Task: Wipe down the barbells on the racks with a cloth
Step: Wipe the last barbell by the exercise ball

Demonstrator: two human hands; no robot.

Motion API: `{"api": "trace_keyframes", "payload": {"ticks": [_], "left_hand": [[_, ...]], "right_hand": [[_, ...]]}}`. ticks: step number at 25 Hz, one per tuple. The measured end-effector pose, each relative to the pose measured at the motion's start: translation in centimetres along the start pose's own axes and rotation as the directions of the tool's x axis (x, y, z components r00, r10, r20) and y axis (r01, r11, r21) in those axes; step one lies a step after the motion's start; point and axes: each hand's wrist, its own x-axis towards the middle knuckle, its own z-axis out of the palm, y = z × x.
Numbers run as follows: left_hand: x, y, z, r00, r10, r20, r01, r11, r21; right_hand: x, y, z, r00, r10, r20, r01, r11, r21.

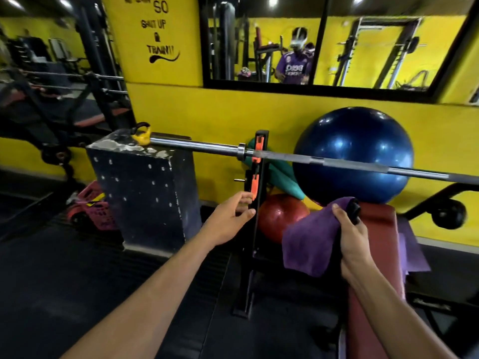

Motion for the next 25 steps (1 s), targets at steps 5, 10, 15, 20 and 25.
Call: {"api": "trace_keyframes", "payload": {"ticks": [5,10,15,20,25], "left_hand": [[8.1,-3.1,1.4,0.997,0.055,0.053,-0.065,0.975,0.212],[18.5,-5.4,2.8,0.998,0.058,0.003,-0.056,0.934,0.353],[27.7,-7.3,3.8,0.991,0.063,-0.114,0.003,0.863,0.506],[33.3,-9.5,2.3,0.972,0.046,-0.230,0.100,0.807,0.582],[37.3,-11.3,1.2,0.971,0.053,-0.234,0.103,0.788,0.607]], "right_hand": [[8.0,0.4,-0.6,0.995,-0.101,-0.021,0.096,0.979,-0.178],[18.7,-1.4,-0.2,0.969,-0.243,-0.040,0.216,0.918,-0.333],[28.9,-2.7,0.5,0.928,-0.373,0.006,0.315,0.773,-0.550],[36.2,-0.6,4.5,0.898,-0.421,0.128,0.362,0.539,-0.761],[38.4,2.9,6.8,0.835,-0.439,0.333,0.455,0.209,-0.866]]}}
